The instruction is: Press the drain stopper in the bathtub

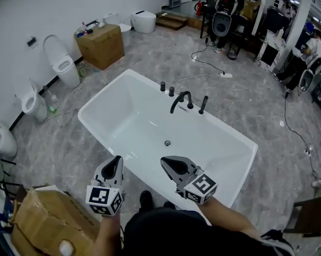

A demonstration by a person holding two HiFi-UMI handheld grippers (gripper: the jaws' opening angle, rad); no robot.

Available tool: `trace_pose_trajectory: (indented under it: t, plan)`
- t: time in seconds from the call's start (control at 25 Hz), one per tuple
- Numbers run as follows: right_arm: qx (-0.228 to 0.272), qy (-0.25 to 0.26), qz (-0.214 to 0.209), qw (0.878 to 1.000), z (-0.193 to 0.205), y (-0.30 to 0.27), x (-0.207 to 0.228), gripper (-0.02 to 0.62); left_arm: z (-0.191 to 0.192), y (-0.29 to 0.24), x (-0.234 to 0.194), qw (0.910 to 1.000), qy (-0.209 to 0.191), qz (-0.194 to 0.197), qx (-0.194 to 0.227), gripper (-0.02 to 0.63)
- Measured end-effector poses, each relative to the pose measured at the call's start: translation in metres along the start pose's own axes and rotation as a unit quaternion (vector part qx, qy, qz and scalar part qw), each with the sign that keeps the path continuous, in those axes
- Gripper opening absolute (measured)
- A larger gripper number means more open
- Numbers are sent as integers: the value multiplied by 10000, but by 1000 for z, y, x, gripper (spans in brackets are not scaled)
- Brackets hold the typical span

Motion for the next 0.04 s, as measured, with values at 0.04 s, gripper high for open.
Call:
trace_pose_trajectory:
  t: [0.04]
  plan:
    - [-4, 6, -21, 10000, 1, 3, -2, 11, 1, 1, 4, 10000, -4, 13, -15, 21]
Point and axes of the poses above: the fingertips, and each gripper's own axes: y backward along the fingers, x to its right, z out of its underside, the point moved 9 cm from there along y, backward along the fingers, and after that the axes turned 11 degrees about -x, right-handed, at the moved point
